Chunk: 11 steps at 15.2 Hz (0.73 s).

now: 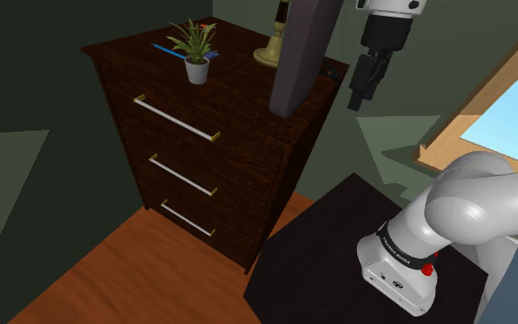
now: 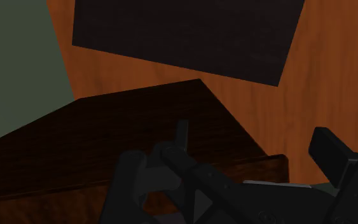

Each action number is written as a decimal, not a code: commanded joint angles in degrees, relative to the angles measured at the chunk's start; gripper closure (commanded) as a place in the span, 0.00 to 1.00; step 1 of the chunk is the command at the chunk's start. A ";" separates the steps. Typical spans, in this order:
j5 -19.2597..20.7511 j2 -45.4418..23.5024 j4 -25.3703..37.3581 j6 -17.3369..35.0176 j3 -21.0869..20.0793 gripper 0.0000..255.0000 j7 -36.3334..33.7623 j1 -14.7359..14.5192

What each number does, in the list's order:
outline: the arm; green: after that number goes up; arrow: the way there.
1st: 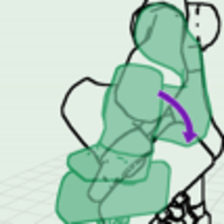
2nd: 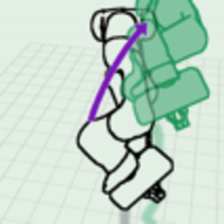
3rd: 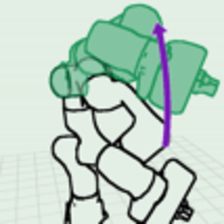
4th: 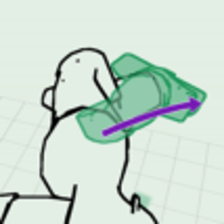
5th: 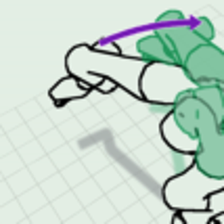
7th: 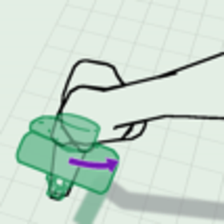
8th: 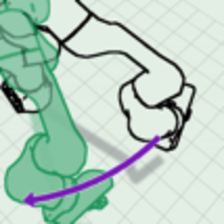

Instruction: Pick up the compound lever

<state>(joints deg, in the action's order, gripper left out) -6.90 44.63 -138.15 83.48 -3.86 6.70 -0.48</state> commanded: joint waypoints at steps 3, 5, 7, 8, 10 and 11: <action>2.05 -2.21 0.43 2.31 1.52 0.00 2.33 0.83; 3.93 -4.61 1.12 4.63 3.00 0.00 4.57 1.64; 5.64 -7.20 2.07 6.93 4.43 0.00 6.72 2.43; 6.43 -8.55 2.65 8.06 5.13 0.00 7.76 2.80; 7.88 -11.36 4.00 10.28 6.52 0.00 9.79 3.48; 8.53 -12.81 4.77 11.36 7.19 0.00 10.78 3.81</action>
<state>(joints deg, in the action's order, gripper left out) 0.69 33.25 -134.31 93.85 2.37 16.09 2.86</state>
